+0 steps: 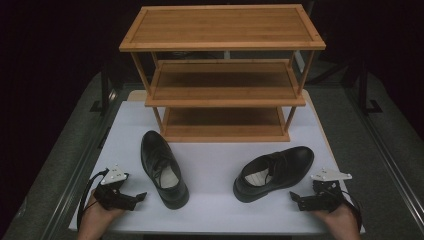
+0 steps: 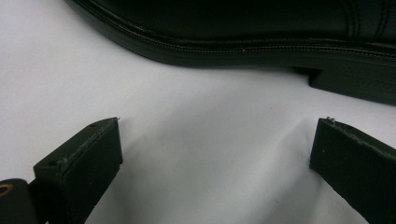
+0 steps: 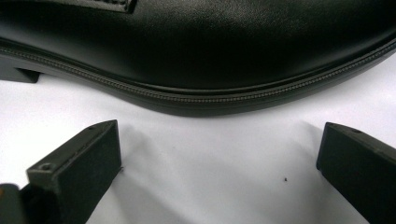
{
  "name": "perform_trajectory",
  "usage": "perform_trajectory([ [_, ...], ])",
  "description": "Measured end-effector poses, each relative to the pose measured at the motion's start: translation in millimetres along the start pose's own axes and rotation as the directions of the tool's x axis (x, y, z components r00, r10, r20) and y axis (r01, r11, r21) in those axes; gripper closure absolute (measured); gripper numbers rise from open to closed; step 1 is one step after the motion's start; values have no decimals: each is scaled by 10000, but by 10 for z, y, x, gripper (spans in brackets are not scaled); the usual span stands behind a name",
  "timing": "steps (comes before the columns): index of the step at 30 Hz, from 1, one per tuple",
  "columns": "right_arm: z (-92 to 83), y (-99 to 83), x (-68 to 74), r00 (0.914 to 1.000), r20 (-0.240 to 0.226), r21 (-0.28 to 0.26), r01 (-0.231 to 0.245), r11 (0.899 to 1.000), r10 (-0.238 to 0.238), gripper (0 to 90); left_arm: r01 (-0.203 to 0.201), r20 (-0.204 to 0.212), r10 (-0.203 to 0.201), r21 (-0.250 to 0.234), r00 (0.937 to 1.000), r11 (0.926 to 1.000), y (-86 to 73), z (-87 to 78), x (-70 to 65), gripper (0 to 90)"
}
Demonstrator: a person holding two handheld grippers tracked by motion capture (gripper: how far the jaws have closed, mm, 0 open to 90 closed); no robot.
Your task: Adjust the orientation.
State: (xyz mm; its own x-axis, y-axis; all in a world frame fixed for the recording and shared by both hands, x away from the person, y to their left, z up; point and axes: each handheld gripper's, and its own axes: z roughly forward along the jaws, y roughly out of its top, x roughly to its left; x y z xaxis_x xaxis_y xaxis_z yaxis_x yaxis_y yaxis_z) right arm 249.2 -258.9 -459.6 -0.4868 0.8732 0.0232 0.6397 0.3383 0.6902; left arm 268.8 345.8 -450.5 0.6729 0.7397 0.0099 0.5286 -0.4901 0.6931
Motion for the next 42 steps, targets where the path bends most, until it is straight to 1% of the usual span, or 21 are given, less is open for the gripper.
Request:
perform_trajectory([
  [9,-1,0,1,10000,9,0,9,10000,-9,0,17,13,-17,6,10000,10000,1,-2,2,14],
  [13,-1,0,0,10000,4,-2,2,10000,-2,0,-59,-25,59,-21,10000,10000,9,-13,9,27],
  [14,-1,0,0,10000,4,-2,2,10000,-2,0,-59,-25,59,-21,10000,10000,9,-13,9,52],
  [16,-1,0,0,10000,3,-3,-1,10000,1,0,-110,48,110,-114,9999,9999,14,-33,22,148],
  [17,-1,-1,0,10000,4,-4,3,10000,-3,0,-99,109,101,-141,9999,9999,21,-45,35,160],
  [18,-1,0,0,10000,5,-3,3,10000,-3,0,38,61,-37,-93,10000,9999,40,-57,53,161],
  [19,-1,0,0,10000,5,-3,3,10000,-3,0,38,61,-37,-93,10000,9999,40,-57,53,168],
  [21,0,0,-1,10000,-1,-4,-5,10000,5,0,47,131,-45,-116,9999,9999,48,-76,59,257],
  [23,-1,-1,-1,10000,-1,-7,-5,10000,5,0,22,210,-18,-205,9998,9998,59,-98,64,314],
  [24,-1,-1,-1,10000,1,-8,-4,10000,4,0,17,180,-14,-179,9998,9998,68,-110,69,314],
  [26,-1,-2,-1,10000,-5,-18,-3,10000,3,0,191,132,-189,-207,9997,9996,96,-146,98,407],
  [30,-1,-2,-1,10000,-2,-20,0,10000,0,0,311,176,-306,-246,9994,9992,119,-172,117,545],
  [34,-1,-2,-1,10000,-2,-14,-4,10000,4,0,416,335,-409,-200,9986,9989,153,-202,144,691],
  [35,-1,-2,-1,10000,-6,-18,-8,10000,8,0,516,361,-510,-156,9980,9985,194,-207,161,733],
  [36,-1,-1,-1,10000,-7,-13,-14,10000,14,0,516,361,-510,-156,9980,9985,194,-207,161,775],
  [37,-1,-1,-1,10000,-7,-13,-14,10000,14,0,512,361,-506,-149,9981,9986,221,-214,171,775],
  [38,-1,-1,-1,10000,-8,-10,-18,10000,18,0,557,361,-549,-220,9978,9982,257,-222,181,812],
  [39,-1,-1,-2,10000,-15,-14,-18,10000,18,0,558,384,-548,-262,9978,9981,285,-227,191,872],
  [40,0,-1,-3,10000,-13,-24,-2,10000,2,0,568,361,-557,-305,9978,9979,337,-232,208,892],
  [41,0,-1,-3,10000,-13,-24,-2,10000,2,0,568,361,-557,-305,9978,9979,337,-232,208,897],
  [42,0,-1,-3,10000,-15,-20,-8,10000,8,0,599,293,-590,-335,9978,9976,396,-230,226,898],
])
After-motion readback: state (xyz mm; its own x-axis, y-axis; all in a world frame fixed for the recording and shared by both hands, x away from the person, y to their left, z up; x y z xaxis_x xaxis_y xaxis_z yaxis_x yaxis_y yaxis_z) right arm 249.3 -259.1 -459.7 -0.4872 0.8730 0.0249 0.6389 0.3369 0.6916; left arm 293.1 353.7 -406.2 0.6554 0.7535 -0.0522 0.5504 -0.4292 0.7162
